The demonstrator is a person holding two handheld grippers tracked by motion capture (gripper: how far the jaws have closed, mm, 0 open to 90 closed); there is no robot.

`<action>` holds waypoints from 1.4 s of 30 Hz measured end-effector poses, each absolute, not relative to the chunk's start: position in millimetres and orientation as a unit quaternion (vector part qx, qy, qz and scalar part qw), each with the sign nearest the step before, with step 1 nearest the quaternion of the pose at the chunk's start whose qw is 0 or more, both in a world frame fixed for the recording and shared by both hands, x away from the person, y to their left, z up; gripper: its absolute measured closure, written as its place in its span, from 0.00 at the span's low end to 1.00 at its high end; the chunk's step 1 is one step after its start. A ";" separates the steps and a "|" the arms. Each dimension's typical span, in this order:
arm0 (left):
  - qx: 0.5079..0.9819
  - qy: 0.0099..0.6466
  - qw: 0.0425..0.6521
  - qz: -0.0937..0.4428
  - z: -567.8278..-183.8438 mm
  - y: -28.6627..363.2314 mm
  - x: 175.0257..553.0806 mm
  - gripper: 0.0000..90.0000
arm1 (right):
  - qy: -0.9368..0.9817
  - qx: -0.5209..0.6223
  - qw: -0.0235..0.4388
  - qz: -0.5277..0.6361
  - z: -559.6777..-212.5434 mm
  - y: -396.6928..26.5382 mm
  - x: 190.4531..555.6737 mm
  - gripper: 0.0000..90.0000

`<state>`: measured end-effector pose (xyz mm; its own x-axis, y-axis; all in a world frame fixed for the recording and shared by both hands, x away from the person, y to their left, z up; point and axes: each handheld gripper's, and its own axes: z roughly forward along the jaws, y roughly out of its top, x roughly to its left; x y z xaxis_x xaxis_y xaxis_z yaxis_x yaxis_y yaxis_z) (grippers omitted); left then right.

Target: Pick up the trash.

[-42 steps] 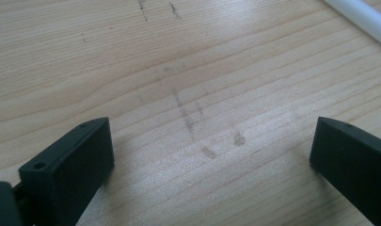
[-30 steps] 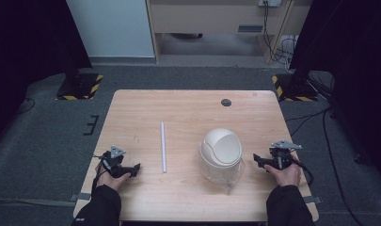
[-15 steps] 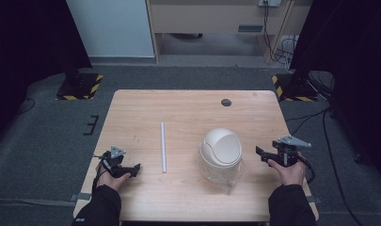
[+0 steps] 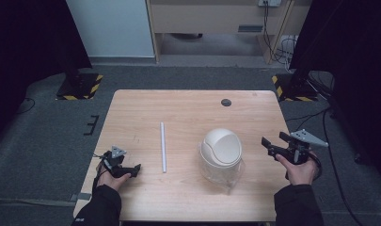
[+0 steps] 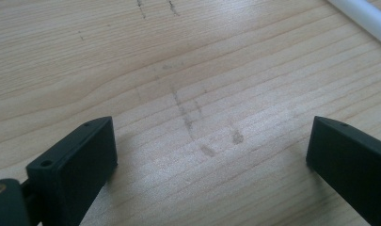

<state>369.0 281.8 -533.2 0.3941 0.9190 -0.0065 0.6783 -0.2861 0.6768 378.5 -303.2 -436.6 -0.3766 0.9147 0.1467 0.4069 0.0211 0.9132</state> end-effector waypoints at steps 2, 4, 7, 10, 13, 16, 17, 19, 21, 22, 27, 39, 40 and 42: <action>0.778 0.513 0.305 0.198 -533.2 281.4 368.9 0.02 | 0.663 0.492 0.260 0.500 -432.3 -302.4 377.3 0.19; 0.778 0.512 0.305 0.197 -533.2 281.1 369.0 0.02 | 0.659 0.483 0.264 0.513 -421.6 -299.4 373.7 0.18; 0.779 0.512 0.305 0.197 -533.1 281.1 369.0 0.02 | 0.654 0.476 0.267 0.523 -413.6 -295.9 371.3 0.17; 0.779 0.511 0.305 0.196 -533.1 280.9 369.1 0.02 | 0.653 0.463 0.271 0.534 -403.7 -290.4 367.5 0.16; 0.780 0.511 0.304 0.196 -533.1 280.8 369.2 0.02 | 0.656 0.455 0.270 0.538 -398.9 -286.1 365.5 0.15; 0.780 0.510 0.305 0.196 -533.1 280.6 369.2 0.02 | 0.663 0.436 0.266 0.547 -392.9 -274.9 363.3 0.15; 0.780 0.510 0.305 0.196 -533.1 280.6 369.2 0.02 | 0.666 0.432 0.264 0.548 -392.4 -272.0 362.9 0.15; 0.780 0.510 0.305 0.196 -533.1 280.5 369.2 0.02 | 0.670 0.426 0.258 0.550 -392.7 -266.7 362.4 0.15; 0.781 0.510 0.304 0.196 -533.0 280.4 369.2 0.02 | 0.678 0.419 0.254 0.548 -393.3 -261.7 362.4 0.16; 0.781 0.510 0.304 0.196 -533.0 280.4 369.2 0.02 | 0.678 0.419 0.254 0.548 -393.3 -261.7 362.4 0.16; 0.780 0.510 0.305 0.195 -533.0 280.3 369.3 0.02 | 0.695 0.399 0.228 0.554 -396.9 -247.0 362.2 0.17; 0.781 0.510 0.305 0.195 -533.0 280.0 369.3 0.02 | 0.720 0.385 0.195 0.543 -412.0 -232.2 364.3 0.21; 0.780 0.510 0.305 0.195 -533.0 280.0 369.3 0.02 | 0.724 0.385 0.191 0.539 -414.8 -231.2 364.7 0.20; 0.780 0.510 0.305 0.195 -533.0 280.0 369.3 0.02 | 0.729 0.385 0.189 0.533 -417.9 -229.6 365.5 0.20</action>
<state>369.3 280.0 -533.0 0.4040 0.9147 -0.0067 0.6771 -0.2942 0.6746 365.5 -229.6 -417.9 -0.6322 0.7630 0.1347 0.3598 0.1352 0.9232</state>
